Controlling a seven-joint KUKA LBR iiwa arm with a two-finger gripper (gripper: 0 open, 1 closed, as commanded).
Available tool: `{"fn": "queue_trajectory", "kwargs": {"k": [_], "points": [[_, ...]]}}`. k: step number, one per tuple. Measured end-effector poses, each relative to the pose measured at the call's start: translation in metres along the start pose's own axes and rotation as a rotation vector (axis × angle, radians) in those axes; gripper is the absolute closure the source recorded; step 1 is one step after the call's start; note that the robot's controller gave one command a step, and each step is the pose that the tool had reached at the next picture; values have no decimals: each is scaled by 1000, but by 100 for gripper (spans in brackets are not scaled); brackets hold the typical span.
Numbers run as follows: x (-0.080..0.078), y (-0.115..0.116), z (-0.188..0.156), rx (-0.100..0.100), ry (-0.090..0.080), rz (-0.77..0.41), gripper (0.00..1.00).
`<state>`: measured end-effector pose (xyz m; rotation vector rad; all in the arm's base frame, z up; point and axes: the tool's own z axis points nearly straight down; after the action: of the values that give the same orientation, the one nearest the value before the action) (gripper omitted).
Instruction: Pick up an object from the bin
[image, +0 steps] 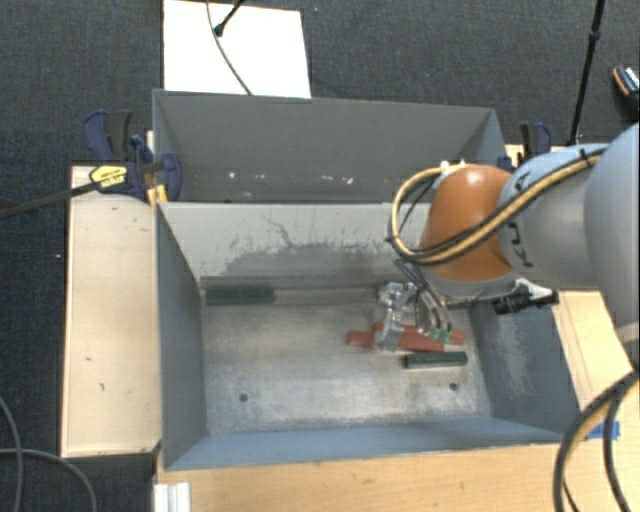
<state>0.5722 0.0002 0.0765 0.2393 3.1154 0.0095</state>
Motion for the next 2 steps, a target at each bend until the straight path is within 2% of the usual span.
{"fn": "queue_trajectory", "kwargs": {"k": [1,2], "points": [[-15,-24,-4,3,8,-225,100],[-20,-11,-159,5,5,-143,100]]}}
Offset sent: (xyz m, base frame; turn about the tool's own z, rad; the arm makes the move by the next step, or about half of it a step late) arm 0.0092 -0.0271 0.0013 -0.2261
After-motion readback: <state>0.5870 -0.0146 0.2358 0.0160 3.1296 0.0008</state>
